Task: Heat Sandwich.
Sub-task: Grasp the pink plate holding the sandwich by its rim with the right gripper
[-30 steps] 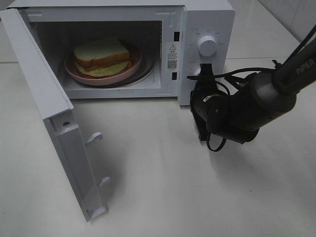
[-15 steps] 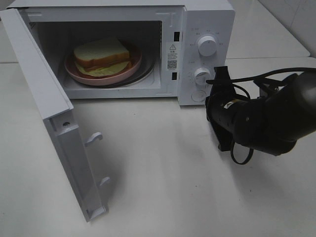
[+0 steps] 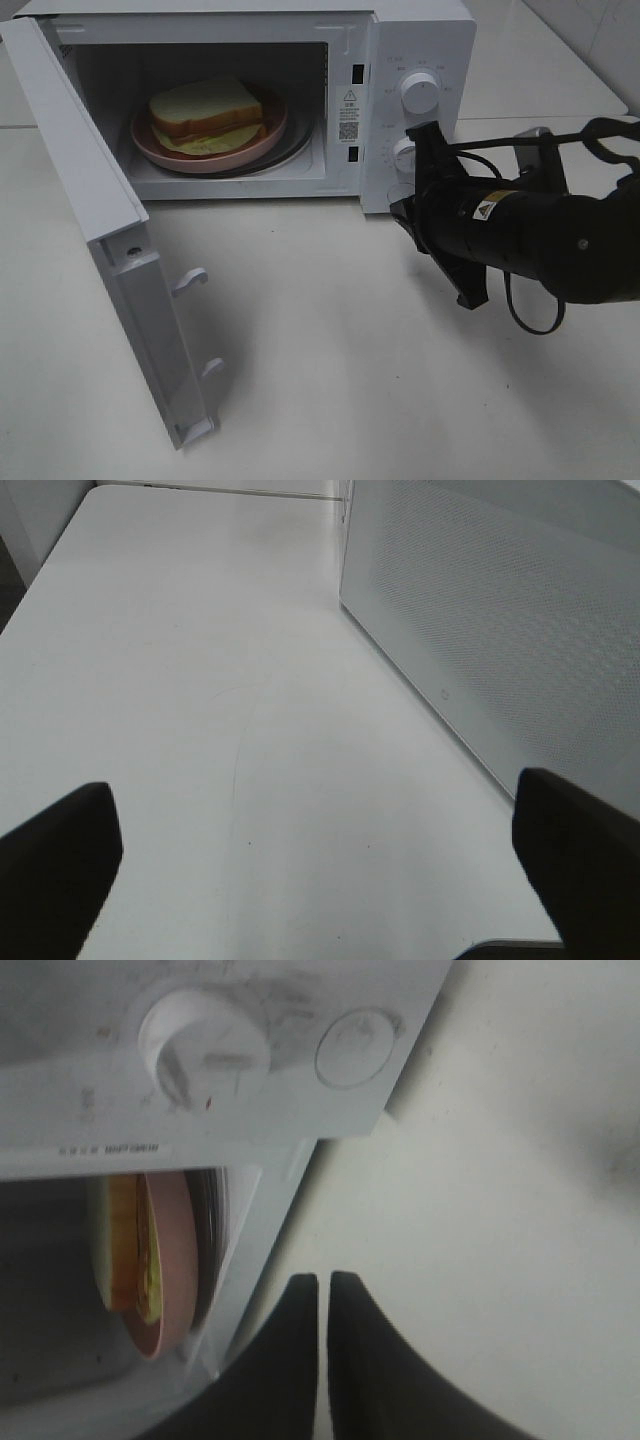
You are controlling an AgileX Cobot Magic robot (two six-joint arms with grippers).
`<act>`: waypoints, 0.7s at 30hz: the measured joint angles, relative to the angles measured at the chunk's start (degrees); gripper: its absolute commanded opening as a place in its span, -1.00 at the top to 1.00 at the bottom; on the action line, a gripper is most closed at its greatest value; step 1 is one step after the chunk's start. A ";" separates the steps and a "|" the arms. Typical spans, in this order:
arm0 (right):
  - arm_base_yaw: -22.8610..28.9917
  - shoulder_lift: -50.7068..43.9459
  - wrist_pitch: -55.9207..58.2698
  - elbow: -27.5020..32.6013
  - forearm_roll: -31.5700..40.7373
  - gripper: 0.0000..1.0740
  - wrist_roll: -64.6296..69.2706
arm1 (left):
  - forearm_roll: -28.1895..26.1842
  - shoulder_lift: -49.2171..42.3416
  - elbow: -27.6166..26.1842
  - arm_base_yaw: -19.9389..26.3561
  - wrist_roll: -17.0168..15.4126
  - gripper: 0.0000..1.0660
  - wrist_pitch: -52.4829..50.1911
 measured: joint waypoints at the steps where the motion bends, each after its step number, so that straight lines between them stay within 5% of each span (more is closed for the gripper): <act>1: 0.00 -0.74 1.38 0.00 -2.12 0.93 -0.17 | 0.00 0.00 0.00 0.00 0.00 -0.87 0.00; 11: 0.00 -5.79 16.27 -0.52 -11.86 0.92 -7.91 | 0.00 0.00 0.00 0.00 0.00 -0.87 0.00; 21: 0.00 -7.28 44.92 -10.66 -13.87 0.90 -34.55 | 0.00 0.00 0.00 0.00 0.00 -0.87 0.00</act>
